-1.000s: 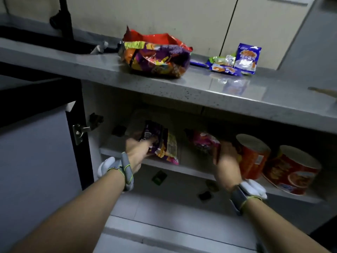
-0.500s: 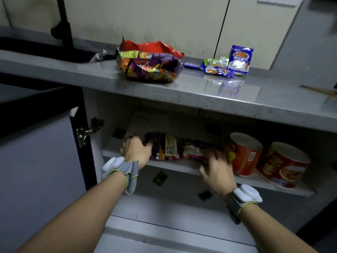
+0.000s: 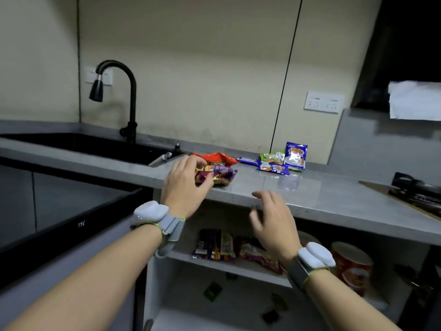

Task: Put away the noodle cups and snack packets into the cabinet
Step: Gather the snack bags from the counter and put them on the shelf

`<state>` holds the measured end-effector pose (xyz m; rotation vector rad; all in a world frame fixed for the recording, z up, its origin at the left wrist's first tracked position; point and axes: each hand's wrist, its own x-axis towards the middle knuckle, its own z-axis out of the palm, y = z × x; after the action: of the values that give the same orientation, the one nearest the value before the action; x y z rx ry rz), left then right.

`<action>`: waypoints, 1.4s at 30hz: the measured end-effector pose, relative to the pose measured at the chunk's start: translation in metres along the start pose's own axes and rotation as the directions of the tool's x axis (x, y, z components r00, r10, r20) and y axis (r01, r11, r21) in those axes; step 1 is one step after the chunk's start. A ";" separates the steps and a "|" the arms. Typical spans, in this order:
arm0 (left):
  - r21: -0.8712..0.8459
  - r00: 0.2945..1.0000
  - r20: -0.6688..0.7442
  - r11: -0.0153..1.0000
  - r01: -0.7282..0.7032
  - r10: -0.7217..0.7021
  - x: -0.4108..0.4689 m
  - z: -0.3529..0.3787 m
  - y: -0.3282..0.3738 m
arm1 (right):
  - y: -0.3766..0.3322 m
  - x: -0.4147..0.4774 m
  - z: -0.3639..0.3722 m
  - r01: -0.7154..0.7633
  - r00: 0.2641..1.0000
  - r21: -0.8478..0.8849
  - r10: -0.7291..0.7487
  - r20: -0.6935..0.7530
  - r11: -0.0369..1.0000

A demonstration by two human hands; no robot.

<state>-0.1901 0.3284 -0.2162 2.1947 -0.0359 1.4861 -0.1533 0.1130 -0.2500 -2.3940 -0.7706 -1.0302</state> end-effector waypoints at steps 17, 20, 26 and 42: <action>0.209 0.811 0.585 0.966 -0.155 0.004 0.049 0.017 -0.061 | -0.029 0.190 0.068 -0.124 0.979 0.138 0.098 0.180 0.983; 0.196 0.822 0.563 0.953 -0.231 0.083 0.051 0.020 -0.075 | -0.036 0.217 0.087 -0.178 0.897 0.126 0.108 0.430 0.976; 0.149 0.842 0.525 0.961 -0.233 0.123 0.044 0.027 -0.085 | -0.030 0.221 0.110 -0.272 0.846 0.116 0.181 0.502 0.955; 0.030 0.919 0.350 0.978 -0.204 0.181 -0.005 -0.055 -0.009 | 0.019 0.110 -0.062 -0.745 0.609 0.634 0.598 0.522 0.206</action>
<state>-0.2375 0.3572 -0.2075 2.5445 -0.3341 1.1906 -0.1111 0.0991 -0.1307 -1.6066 -0.0576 0.0033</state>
